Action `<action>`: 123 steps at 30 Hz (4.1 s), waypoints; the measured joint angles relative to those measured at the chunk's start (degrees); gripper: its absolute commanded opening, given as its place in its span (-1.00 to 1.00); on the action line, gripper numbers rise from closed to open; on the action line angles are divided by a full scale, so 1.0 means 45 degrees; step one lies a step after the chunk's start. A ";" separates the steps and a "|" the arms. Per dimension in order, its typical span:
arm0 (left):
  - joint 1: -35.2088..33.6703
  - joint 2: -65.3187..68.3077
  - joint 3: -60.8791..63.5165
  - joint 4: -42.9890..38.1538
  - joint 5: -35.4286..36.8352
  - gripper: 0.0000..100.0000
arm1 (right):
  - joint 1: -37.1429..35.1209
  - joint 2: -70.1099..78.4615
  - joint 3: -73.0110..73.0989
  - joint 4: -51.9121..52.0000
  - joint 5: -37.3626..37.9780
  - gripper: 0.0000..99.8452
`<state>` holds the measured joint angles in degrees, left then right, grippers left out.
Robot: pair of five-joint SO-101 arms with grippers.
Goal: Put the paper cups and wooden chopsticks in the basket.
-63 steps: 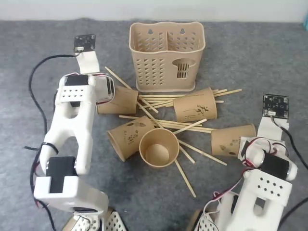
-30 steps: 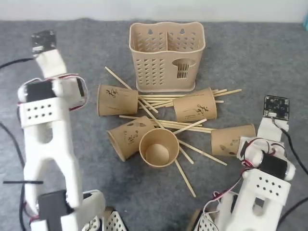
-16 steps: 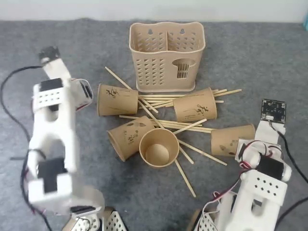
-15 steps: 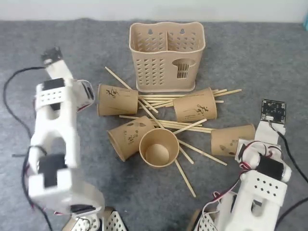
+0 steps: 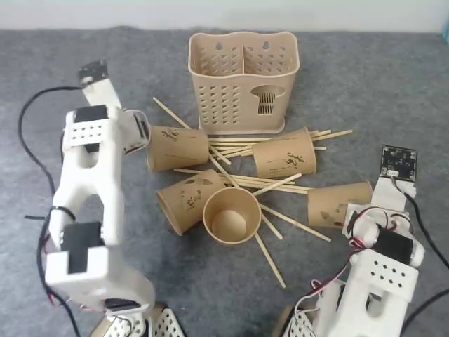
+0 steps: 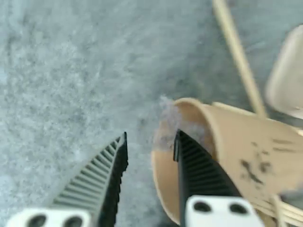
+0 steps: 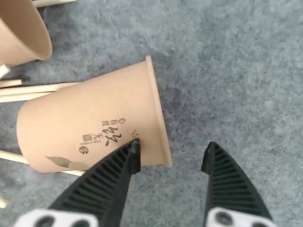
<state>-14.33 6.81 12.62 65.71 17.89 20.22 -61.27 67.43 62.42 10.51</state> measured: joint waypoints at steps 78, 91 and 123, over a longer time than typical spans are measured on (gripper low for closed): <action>0.2833 -0.1172 0.1446 -0.1543 0.0918 -0.98 | -0.0020 0.0000 0.0234 -0.0449 0.0000 -0.55; 0.2833 -0.1368 -0.3184 0.4474 0.0821 -0.98 | -0.0020 0.0000 0.0371 -0.0449 0.0000 -0.55; 0.6623 -0.0352 -1.3890 0.4884 0.2208 -0.98 | -0.0039 -0.0039 0.0918 -0.1270 0.0000 -0.55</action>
<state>15.47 5.23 -49.89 87.69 27.82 20.04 -61.45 71.56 56.70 10.51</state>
